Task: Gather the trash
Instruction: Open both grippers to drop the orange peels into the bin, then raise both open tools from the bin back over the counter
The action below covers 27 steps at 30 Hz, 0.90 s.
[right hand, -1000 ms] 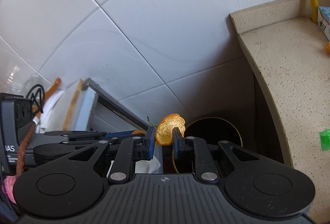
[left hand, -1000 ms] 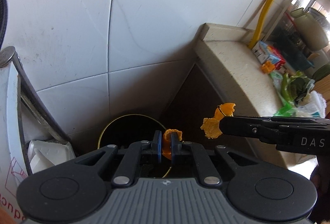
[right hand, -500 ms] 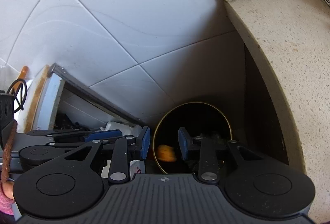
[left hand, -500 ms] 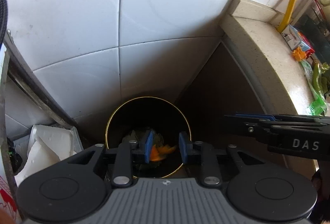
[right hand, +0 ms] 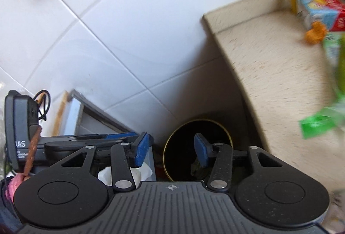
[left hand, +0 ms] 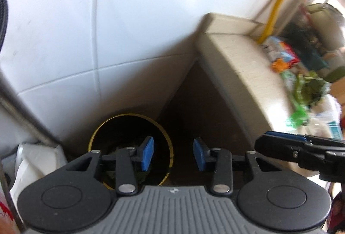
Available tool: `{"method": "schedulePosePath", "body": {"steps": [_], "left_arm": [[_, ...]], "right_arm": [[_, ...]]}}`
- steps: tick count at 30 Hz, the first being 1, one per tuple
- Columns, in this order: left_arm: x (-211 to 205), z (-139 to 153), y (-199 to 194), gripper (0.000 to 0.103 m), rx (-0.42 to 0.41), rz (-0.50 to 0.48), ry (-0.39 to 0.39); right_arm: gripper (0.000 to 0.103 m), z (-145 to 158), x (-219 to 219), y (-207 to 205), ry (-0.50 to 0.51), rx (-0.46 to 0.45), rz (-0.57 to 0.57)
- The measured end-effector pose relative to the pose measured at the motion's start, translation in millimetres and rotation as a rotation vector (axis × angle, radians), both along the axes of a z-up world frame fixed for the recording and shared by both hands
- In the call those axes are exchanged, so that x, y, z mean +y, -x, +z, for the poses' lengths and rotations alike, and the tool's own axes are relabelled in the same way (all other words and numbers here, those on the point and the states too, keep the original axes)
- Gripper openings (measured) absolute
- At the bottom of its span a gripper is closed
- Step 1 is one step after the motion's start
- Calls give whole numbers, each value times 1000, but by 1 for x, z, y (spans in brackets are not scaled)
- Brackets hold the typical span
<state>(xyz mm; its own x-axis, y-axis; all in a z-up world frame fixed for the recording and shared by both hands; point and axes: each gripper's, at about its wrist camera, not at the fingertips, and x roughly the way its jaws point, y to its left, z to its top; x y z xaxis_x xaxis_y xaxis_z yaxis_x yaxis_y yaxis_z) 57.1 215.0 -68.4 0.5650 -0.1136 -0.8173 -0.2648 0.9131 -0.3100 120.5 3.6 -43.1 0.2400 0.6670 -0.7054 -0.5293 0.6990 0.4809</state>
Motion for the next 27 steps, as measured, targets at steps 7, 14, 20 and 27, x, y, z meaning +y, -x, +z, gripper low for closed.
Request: {"method": "schedulePosePath", "body": {"steps": [7,14,20,27], "left_arm": [[-23,25,1,40,-82,-106,37],[-48,42,7,42,-130,-222,74],[-76,49,8,43,-156,-315,120],[-109,63,10,46,-189,-392,114]], "right_arm": [[62,29,-51,26,3,-64,-98],[71,59,-111,56,42,-155,-261],[74,74,-151,82,110,-229,-365],[78,77,-180,88,150,-267,-413]]}}
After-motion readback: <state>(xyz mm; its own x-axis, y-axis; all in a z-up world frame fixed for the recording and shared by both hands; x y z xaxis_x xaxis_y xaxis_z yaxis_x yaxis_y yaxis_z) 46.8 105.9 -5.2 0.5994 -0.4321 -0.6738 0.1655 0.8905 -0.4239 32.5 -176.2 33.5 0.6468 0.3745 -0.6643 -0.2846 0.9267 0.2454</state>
